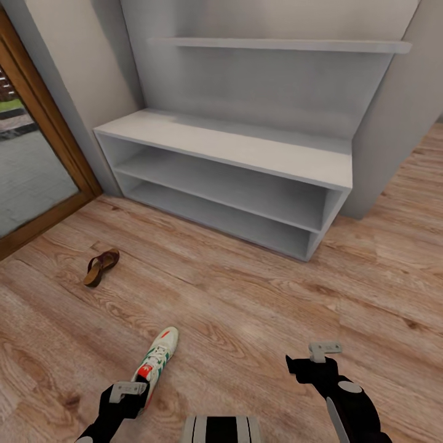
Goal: Pick up the two gym shoes and the two sandals from the corridor floor and place them onto the hallstand (shoe rack) in the corridor, making sure they are on the rack and not on the floor. Arrange them so the two gym shoes are next to each other and the two sandals are next to each other.
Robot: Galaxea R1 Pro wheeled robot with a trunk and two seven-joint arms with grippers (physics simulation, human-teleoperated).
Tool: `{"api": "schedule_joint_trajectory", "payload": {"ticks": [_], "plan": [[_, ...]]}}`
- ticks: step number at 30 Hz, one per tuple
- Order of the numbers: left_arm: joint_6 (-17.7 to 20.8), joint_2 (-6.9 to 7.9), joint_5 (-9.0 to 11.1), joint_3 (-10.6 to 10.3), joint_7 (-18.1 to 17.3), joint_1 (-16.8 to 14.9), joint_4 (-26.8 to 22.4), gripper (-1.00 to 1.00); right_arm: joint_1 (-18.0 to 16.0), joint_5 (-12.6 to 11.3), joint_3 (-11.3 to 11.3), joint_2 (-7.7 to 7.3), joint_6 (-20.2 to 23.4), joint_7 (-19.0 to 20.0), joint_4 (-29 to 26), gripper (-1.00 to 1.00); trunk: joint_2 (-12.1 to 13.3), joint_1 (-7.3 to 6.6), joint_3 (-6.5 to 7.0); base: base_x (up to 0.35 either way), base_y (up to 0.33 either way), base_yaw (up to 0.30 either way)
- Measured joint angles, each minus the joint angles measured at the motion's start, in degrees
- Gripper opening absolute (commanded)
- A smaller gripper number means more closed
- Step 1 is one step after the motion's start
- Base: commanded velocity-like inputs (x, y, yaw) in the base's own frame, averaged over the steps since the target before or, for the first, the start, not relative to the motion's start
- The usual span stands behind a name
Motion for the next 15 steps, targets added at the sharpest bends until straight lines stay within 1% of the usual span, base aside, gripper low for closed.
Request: {"api": "schedule_joint_trajectory", "payload": {"ticks": [9,15], "plan": [[-0.2,-0.08,-0.3,0.0,0.1,0.1,0.1,1.0,0.0,0.0,0.0,0.0,0.0,0.0,0.0,1.0,-0.1,0.23,-2.0,0.0,0.0,0.0],[-1.8,-0.09,-0.6,-0.3,0.0,0.1,0.1,1.0,0.0,0.0,0.0,0.0,0.0,0.0,0.0,1.0,-0.2,0.39,-3.33,0.0,0.0,0.0]]}}
